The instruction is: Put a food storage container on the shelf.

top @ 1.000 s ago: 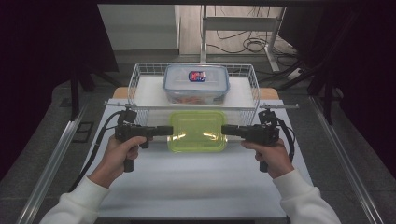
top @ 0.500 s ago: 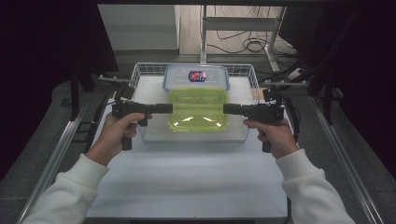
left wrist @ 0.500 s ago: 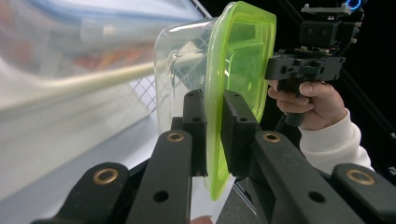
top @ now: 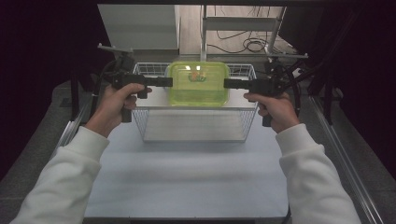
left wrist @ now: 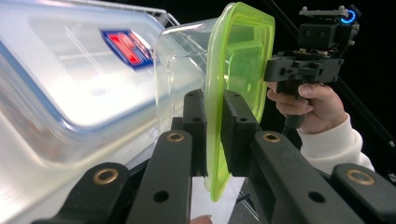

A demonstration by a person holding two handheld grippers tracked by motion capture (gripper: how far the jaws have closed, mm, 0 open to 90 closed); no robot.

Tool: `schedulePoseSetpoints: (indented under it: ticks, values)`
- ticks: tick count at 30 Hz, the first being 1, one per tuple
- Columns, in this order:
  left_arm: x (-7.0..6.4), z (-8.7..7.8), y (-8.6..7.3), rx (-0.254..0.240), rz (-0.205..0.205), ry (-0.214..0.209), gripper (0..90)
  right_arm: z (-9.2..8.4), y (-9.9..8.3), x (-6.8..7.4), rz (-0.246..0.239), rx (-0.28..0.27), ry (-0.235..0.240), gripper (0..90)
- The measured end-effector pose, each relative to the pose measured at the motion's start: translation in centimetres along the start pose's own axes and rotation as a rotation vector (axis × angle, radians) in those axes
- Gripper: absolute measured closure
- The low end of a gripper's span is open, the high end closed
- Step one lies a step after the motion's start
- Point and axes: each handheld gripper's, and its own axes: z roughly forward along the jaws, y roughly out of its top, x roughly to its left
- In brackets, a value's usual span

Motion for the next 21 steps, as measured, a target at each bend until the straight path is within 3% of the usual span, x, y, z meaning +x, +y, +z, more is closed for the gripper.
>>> schedulePoseSetpoints:
  ticks: [11,14,21]
  values:
    - [2.3,1.0,2.8,-0.006,-0.032,0.007,82.0,1.5,3.0,-2.4,0.041,-0.007,-0.014,81.2]
    - [2.9,1.3,3.1,0.002,-0.039,0.014,82.0,1.8,3.2,-3.0,0.051,-0.004,-0.016,81.2]
    - [3.7,1.4,3.5,-0.028,-0.083,0.009,81.7,2.5,3.4,-4.3,0.096,-0.019,-0.002,79.6]
